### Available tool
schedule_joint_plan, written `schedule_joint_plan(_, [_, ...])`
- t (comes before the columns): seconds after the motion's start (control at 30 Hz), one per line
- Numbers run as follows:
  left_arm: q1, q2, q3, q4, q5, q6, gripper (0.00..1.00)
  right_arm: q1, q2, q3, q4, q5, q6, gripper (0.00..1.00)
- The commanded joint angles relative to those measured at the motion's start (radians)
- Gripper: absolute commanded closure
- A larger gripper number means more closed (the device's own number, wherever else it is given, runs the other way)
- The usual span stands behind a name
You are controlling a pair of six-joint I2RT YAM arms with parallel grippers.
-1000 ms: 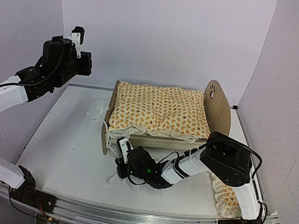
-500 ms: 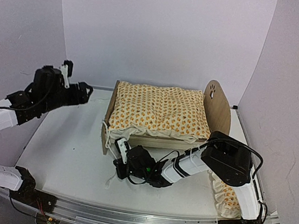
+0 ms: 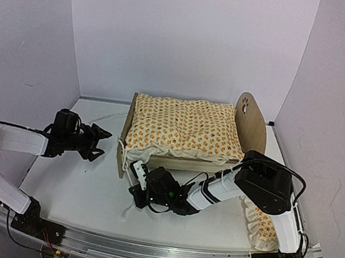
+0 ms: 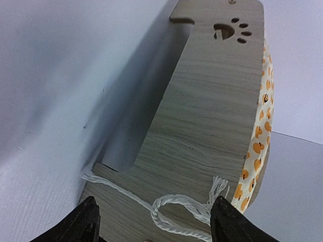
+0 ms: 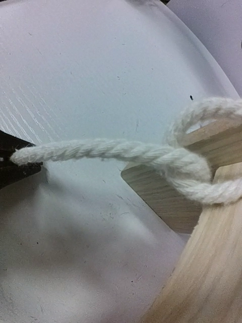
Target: Set up the pet bed
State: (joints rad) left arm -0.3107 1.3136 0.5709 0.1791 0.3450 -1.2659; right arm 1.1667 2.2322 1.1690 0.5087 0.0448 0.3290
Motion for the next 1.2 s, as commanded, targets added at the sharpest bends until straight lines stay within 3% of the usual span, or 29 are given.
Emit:
schedule_joint_plan(0.0, [-0.005, 0.127, 0.0, 0.3, 0.233, -0.197, 0.25, 0.004, -0.068, -0.004, 0.031, -0.026, -0.014, 1.0])
schedule_joint_plan(0.2, [-0.009, 0.229, -0.005, 0.421, 0.283, -0.207, 0.28, 0.003, -0.073, -0.012, 0.043, -0.028, -0.022, 1.0])
schedule_joint_plan(0.37, [-0.021, 0.278, -0.011, 0.517, 0.309, -0.232, 0.5, 0.004, -0.072, -0.015, 0.047, -0.034, -0.022, 1.0])
schedule_joint_plan(0.6, [-0.03, 0.191, -0.094, 0.593, 0.277, -0.276, 0.84, 0.004, -0.067, -0.011, 0.05, -0.038, -0.023, 1.0])
schedule_joint_plan(0.7, [-0.03, 0.094, -0.168, 0.611, 0.22, -0.276, 0.98, 0.004, -0.072, -0.014, 0.051, -0.037, -0.024, 1.0])
schedule_joint_plan(0.87, [-0.028, -0.163, -0.347, 0.594, 0.103, -0.271, 1.0, 0.004, -0.082, -0.026, 0.051, -0.021, -0.016, 1.0])
schedule_joint_plan(1.07, [-0.027, -0.467, -0.353, 0.367, 0.034, -0.109, 1.0, 0.003, -0.085, -0.028, 0.03, 0.046, 0.012, 1.0])
schedule_joint_plan(1.17, [-0.028, -0.632, -0.276, 0.089, -0.046, -0.003, 1.0, 0.002, -0.072, 0.004, -0.017, 0.081, 0.022, 1.0])
